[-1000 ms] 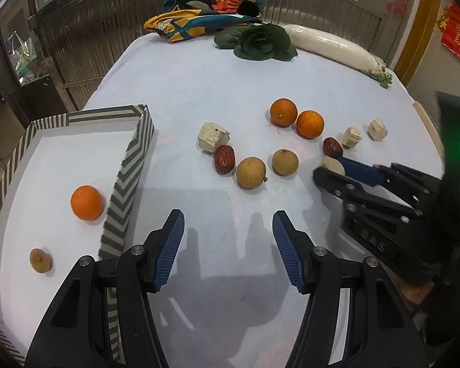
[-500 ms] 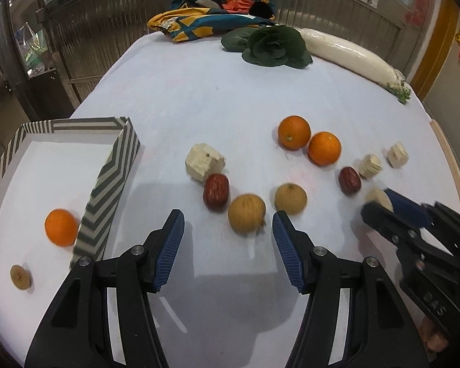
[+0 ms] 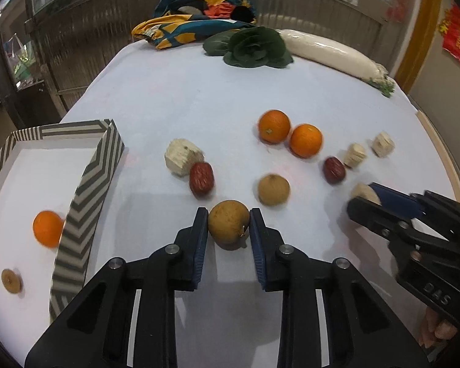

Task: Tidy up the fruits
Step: 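Grasp the pale bread cube with the right tool while the left tool grasps a longan, then carry the longan and bread cube into the tray and release both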

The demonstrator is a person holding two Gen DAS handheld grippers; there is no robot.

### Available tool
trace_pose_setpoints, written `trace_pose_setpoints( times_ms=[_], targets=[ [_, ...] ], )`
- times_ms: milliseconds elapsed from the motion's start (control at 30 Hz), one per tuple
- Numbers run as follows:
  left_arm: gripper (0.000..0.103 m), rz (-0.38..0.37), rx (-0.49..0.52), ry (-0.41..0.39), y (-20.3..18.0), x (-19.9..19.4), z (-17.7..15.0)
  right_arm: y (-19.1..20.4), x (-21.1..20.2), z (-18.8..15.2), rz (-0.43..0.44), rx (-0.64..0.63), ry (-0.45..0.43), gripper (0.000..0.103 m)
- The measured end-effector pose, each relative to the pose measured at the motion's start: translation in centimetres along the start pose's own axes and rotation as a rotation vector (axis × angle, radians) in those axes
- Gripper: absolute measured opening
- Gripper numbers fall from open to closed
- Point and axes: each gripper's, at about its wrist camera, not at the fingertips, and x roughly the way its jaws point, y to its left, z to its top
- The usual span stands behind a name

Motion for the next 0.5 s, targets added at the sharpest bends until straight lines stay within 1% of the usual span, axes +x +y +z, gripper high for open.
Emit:
trace_pose_setpoints(
  times_ms=[167,333,500],
  targets=[
    [0.026,-0.007,0.033,0.001,-0.2,-1.4,-1.6,2.0,-1.1,-1.9,-0.014,-0.042,0.016,0.030],
    [0.026,-0.020,0.061,0.004,-0.8,-2.4,-3.0,3.0,-1.2,-4.0,-0.043,-0.065,0.039,0.030],
    [0.026,-0.006,0.074,0.001,-1.0,-2.9,-3.8,3.2,-1.5,-4.6,-0.048,-0.062,0.037,0.030]
  ],
)
